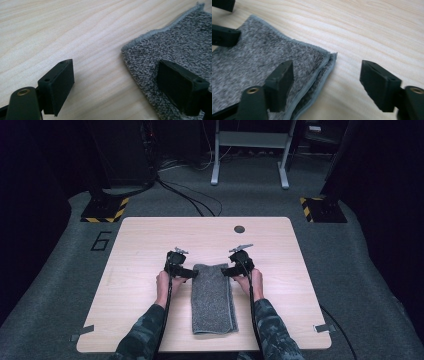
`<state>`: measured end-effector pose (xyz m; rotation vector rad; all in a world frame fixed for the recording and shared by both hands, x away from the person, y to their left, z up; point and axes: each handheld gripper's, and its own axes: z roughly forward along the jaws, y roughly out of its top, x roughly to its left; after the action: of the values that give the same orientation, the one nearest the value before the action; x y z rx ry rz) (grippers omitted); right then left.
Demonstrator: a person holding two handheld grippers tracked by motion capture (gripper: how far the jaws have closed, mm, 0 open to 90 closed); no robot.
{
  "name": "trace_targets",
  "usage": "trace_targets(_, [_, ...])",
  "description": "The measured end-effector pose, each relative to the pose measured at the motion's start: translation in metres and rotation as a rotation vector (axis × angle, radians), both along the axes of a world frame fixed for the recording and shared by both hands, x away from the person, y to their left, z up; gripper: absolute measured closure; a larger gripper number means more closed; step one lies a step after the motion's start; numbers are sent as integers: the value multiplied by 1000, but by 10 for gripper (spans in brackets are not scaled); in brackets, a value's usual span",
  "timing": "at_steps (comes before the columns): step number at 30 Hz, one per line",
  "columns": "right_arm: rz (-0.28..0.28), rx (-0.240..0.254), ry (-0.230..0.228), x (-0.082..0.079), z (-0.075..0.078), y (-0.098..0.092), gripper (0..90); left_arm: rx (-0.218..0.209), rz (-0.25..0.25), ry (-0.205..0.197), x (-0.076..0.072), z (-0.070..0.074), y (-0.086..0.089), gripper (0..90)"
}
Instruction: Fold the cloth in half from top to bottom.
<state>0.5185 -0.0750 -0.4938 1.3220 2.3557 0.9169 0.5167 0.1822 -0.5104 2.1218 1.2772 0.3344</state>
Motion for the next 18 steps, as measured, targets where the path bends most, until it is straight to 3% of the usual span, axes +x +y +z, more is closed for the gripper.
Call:
trace_targets(7, [7, -45, 0, 11, -9, 6, 403, 20, -16, -25, 2, -1, -4, 209])
trace_targets(12, [12, -40, 12, 13, -14, 8, 495, 28, -25, -39, 0, 0, -9, 338])
trace_targets(18, [50, -28, 7, 11, -14, 11, 676, 49, -53, -52, -3, 1, -16, 497])
